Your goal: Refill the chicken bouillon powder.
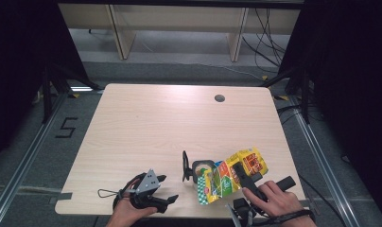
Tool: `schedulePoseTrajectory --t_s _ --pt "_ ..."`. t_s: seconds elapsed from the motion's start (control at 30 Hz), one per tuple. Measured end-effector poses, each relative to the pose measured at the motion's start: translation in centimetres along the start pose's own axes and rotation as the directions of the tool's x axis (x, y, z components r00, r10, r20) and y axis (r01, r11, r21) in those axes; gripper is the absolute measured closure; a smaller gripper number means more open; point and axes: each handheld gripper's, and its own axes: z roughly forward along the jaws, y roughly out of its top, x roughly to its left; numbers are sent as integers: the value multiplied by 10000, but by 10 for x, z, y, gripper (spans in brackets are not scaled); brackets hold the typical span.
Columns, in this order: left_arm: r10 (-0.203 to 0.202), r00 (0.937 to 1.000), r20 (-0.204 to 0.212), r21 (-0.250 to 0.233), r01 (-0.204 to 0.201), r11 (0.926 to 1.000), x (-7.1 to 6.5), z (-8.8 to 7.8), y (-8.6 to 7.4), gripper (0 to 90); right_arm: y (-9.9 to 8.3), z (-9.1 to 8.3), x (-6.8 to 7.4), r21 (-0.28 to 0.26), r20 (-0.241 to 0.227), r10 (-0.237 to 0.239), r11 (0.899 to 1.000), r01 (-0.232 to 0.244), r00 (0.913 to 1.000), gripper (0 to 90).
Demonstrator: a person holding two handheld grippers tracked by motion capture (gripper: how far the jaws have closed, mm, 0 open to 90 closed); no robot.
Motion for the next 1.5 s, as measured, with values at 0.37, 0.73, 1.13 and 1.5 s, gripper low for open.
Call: schedulePoseTrajectory --t_s 0.37,0.73,1.13,1.5 --pt "45 10000 -13 -18 -45 10000 0 0 0 206 -5 -4 -2 60 -31 226 9997 -225 9997 452" --pt "105 9999 -4 -20 -105 9999 1 0 0 206 -1 -2 -3 -204 -105 -98 9997 96 9999 452" --pt "137 9999 8 55 -137 9999 1 0 0 206 -1 -4 -2 -126 -199 273 9995 -275 9994 455" --pt "70 10000 2 91 -70 9999 0 0 0 206 -2 -4 -2 -91 -148 273 9996 -275 9995 457"
